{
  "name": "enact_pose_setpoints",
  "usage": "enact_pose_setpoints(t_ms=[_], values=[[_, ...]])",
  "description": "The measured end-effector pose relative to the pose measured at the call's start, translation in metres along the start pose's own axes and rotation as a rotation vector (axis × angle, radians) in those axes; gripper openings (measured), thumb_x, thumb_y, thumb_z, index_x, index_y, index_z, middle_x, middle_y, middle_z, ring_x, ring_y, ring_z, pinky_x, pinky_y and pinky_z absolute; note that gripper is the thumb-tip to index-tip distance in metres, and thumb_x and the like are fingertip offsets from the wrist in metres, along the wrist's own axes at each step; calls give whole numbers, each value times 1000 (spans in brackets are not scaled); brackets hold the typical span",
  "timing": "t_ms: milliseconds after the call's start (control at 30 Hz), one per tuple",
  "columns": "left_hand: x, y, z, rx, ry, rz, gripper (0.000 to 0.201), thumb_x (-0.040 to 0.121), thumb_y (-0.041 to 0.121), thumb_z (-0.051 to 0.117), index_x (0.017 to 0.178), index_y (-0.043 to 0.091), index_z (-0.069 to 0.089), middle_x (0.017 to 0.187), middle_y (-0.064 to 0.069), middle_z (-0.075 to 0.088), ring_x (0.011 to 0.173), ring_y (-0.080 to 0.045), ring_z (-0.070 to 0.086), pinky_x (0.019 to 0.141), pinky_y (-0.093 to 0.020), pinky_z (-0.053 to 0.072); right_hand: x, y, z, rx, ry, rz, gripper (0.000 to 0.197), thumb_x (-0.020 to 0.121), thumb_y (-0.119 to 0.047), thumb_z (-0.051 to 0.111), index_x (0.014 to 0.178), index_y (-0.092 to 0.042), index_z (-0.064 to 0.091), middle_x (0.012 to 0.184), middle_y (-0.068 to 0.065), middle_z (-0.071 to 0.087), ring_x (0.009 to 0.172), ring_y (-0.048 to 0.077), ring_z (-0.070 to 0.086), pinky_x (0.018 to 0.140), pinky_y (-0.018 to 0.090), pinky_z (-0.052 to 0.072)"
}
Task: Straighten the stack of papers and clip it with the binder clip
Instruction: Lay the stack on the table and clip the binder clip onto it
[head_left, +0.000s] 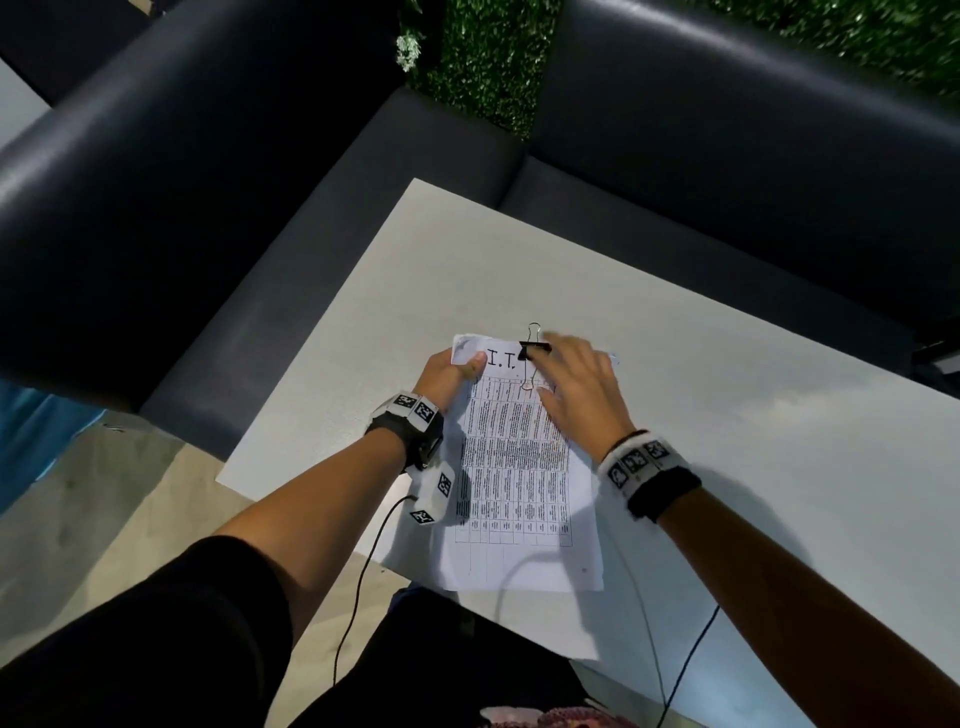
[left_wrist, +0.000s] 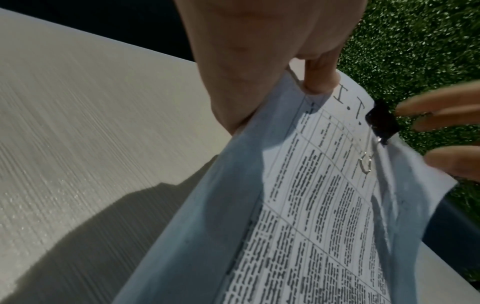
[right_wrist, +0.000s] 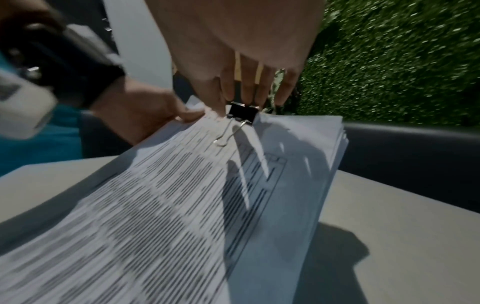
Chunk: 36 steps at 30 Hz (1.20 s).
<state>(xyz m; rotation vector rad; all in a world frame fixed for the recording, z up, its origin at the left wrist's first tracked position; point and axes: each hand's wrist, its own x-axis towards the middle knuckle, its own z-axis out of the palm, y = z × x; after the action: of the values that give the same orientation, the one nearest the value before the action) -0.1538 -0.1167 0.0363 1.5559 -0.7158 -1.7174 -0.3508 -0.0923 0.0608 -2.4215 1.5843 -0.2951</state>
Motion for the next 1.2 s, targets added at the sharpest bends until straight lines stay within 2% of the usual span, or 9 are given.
enact_pose_setpoints(t_ms=[167, 367, 500, 633, 733, 800, 933, 1100, 1200], values=[[-11, 8, 9, -33, -16, 22, 13, 92, 3, 55, 104, 0, 61, 80, -6, 58, 68, -13, 53, 55, -16, 51, 35, 15, -17, 2, -313, 74, 93, 70, -37, 79, 146, -22, 28, 155, -2, 29, 144, 18, 20, 118, 42, 17], [-14, 7, 17, 1, -48, 47, 14, 92, 8, 56, 104, 5, 63, 81, -5, 65, 70, -13, 61, 58, -18, 52, 61, 17, -35, 162, -591, 195, 30, 66, -25, 83, 91, -21, 65, 92, -1, 71, 89, 22, 66, 81, 40, 55], [-16, 11, 25, 21, -57, 68, 10, 92, 7, 57, 99, 7, 64, 79, -3, 67, 67, -10, 65, 63, -20, 52, 58, 19, -48, 213, -626, 270, 25, 67, -28, 82, 88, -21, 71, 85, 0, 74, 84, 24, 70, 74, 38, 57], [-15, 19, 19, -60, -38, 70, 14, 92, 3, 55, 104, 4, 62, 73, 0, 65, 60, -6, 64, 54, -13, 51, 30, 49, -61, 93, -460, 431, 64, 64, -34, 84, 123, -22, 59, 120, 0, 66, 109, 25, 61, 95, 41, 49], [-11, 27, 16, -47, -18, 72, 14, 91, 6, 57, 104, 6, 63, 68, 4, 66, 60, -7, 61, 54, -13, 50, -10, 73, -57, 630, -223, 601, 45, 63, -10, 85, 104, -11, 67, 92, 1, 72, 91, 21, 70, 78, 33, 57], [-5, 32, 17, -62, -32, 72, 9, 88, 10, 62, 97, 9, 65, 71, 4, 71, 71, -12, 65, 71, -21, 56, -40, 75, -48, 975, -206, 667, 49, 64, 0, 82, 110, -5, 65, 92, -1, 73, 84, 11, 72, 79, 27, 58], [14, 33, 34, -55, -37, 62, 19, 70, 26, 75, 84, 15, 72, 92, -10, 72, 93, -30, 62, 99, -45, 45, -87, 75, -7, 1247, -400, 676, 75, 46, -28, 93, 115, -19, 64, 120, 6, 68, 113, 22, 64, 104, 48, 44], [-1, 46, 83, -126, -128, 51, 37, 85, 8, 67, 120, -1, 58, 102, -11, 65, 92, -22, 61, 92, -36, 51, -125, 98, 17, 1314, 1, 837, 70, 40, -40, 93, 103, -19, 71, 110, 6, 73, 106, 26, 67, 101, 53, 45], [-12, 14, 104, 245, -309, -34, 53, 81, 3, 68, 131, 10, 51, 115, -7, 65, 102, -22, 63, 93, -39, 50, -142, 127, 15, 1288, 94, 879, 72, 42, -37, 93, 107, -19, 69, 110, 5, 72, 107, 26, 66, 101, 51, 45]])
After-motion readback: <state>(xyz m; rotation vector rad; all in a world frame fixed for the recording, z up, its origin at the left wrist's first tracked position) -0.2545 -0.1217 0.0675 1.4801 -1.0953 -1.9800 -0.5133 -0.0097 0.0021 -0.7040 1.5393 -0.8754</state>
